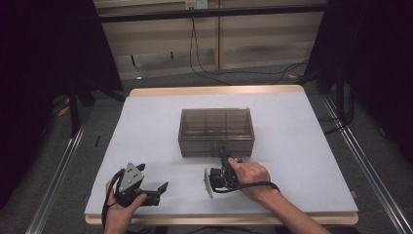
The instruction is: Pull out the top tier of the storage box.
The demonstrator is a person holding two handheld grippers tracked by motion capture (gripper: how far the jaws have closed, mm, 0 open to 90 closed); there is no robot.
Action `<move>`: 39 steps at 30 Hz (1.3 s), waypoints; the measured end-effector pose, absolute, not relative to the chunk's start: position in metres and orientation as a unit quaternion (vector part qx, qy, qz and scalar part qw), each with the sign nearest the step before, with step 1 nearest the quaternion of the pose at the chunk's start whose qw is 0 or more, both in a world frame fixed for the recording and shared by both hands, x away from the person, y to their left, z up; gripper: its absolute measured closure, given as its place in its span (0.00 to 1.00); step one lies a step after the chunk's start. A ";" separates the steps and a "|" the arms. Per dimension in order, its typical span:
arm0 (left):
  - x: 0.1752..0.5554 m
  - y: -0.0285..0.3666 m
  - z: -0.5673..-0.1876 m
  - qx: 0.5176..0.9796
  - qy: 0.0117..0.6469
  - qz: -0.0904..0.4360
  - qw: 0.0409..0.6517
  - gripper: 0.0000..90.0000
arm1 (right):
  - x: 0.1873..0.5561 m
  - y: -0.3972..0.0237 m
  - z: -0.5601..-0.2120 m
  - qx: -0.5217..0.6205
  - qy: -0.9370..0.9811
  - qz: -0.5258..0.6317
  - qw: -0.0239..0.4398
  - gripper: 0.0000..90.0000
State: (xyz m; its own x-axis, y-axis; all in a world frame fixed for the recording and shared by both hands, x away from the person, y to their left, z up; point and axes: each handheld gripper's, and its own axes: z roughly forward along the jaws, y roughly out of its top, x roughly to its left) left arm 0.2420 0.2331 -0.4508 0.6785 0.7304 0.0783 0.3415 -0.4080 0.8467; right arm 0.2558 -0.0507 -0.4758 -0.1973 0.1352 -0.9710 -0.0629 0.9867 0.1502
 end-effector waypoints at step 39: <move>0.241 0.233 -0.451 0.807 0.332 0.230 0.432 0.03 | 0.263 -0.047 -0.477 0.041 0.770 0.075 0.632 0.90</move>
State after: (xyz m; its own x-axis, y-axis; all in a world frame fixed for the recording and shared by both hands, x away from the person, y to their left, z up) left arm 0.2415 0.2332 -0.4506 0.6740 0.7339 0.0842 0.3371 -0.4070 0.8489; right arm 0.2631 -0.0472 -0.4774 -0.1977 0.1575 -0.9675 -0.0314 0.9855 0.1668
